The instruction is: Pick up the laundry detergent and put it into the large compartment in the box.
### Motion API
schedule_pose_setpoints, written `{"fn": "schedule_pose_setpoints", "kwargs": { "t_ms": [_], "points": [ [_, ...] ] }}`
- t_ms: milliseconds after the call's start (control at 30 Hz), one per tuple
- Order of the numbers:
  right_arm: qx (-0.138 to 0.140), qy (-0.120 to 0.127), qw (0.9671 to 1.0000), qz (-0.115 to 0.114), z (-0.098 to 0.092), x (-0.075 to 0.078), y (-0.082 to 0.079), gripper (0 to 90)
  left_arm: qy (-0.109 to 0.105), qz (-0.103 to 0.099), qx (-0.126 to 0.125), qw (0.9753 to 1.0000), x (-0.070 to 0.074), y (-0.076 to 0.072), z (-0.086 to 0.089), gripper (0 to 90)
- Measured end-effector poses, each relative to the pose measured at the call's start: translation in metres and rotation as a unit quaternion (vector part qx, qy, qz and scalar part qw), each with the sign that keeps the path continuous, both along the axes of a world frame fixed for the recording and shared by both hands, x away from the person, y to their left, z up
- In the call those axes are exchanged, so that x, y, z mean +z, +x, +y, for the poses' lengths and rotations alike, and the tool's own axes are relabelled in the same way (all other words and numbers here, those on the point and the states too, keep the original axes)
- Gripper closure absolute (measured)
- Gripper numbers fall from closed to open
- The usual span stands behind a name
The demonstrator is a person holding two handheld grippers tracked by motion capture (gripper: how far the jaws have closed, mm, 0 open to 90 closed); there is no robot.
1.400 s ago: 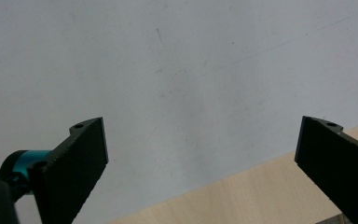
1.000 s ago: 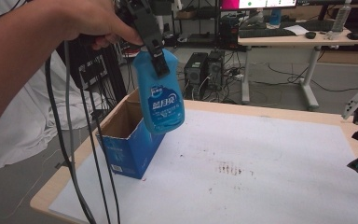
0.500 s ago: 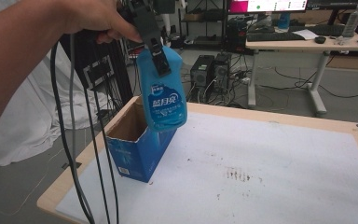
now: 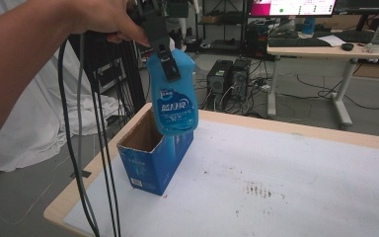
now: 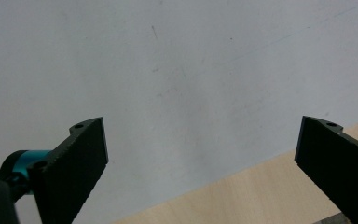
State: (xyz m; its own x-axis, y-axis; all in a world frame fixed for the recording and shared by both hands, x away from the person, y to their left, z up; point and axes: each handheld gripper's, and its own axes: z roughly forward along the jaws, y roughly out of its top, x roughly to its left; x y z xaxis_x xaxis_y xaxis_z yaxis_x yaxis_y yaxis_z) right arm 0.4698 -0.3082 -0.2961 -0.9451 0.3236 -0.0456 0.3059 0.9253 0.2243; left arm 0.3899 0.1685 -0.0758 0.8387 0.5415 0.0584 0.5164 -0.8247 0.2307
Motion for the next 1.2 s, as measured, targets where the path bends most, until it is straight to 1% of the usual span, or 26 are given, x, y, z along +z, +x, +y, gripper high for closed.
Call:
{"fn": "schedule_pose_setpoints", "kwargs": {
  "t_ms": [167,267,367,400,567,667,767,833,1033,1167,1200],
  "points": [
    [-0.005,0.000,1.0000,0.001,0.000,0.000,0.000,1.6,0.001,-0.003,-0.008,1.0000,0.001,0.000,0.006,37.9],
    [-0.010,0.001,0.9999,0.000,-0.001,0.001,-0.001,1.6,0.006,-0.007,-0.013,0.9999,0.000,-0.001,0.013,37.9],
    [-0.007,0.000,1.0000,0.000,-0.002,0.001,-0.001,1.6,0.006,-0.010,-0.012,0.9999,0.000,-0.001,0.017,37.9],
    [-0.006,0.001,1.0000,-0.001,-0.002,0.001,-0.001,1.6,0.007,-0.011,-0.011,0.9998,0.000,-0.002,0.021,37.9],
    [-0.011,0.002,0.9999,0.000,-0.003,0.002,-0.001,1.6,0.011,-0.017,-0.015,0.9997,-0.001,-0.001,0.029,37.9],
    [-0.014,0.000,0.9999,0.000,-0.003,0.002,-0.001,1.6,0.014,-0.019,-0.014,0.9996,-0.003,-0.001,0.034,37.9],
    [-0.008,0.001,1.0000,0.000,-0.002,0.001,0.000,1.6,0.019,-0.020,-0.013,0.9996,-0.005,0.001,0.040,37.9],
    [-0.014,-0.003,0.9999,0.002,-0.001,0.000,0.000,1.6,0.018,-0.020,-0.009,0.9996,-0.008,0.002,0.044,37.9],
    [-0.015,-0.005,0.9999,0.004,0.000,-0.001,0.002,1.6,0.021,-0.020,-0.007,0.9995,-0.013,0.004,0.056,38.0],
    [-0.016,-0.004,0.9999,0.005,-0.001,-0.001,0.002,1.6,0.022,-0.019,-0.005,0.9996,-0.017,0.005,0.059,38.0],
    [-0.017,-0.005,0.9998,0.006,-0.001,-0.001,0.003,1.6,0.026,-0.018,-0.005,0.9995,-0.022,0.006,0.062,38.0]
  ]
}}
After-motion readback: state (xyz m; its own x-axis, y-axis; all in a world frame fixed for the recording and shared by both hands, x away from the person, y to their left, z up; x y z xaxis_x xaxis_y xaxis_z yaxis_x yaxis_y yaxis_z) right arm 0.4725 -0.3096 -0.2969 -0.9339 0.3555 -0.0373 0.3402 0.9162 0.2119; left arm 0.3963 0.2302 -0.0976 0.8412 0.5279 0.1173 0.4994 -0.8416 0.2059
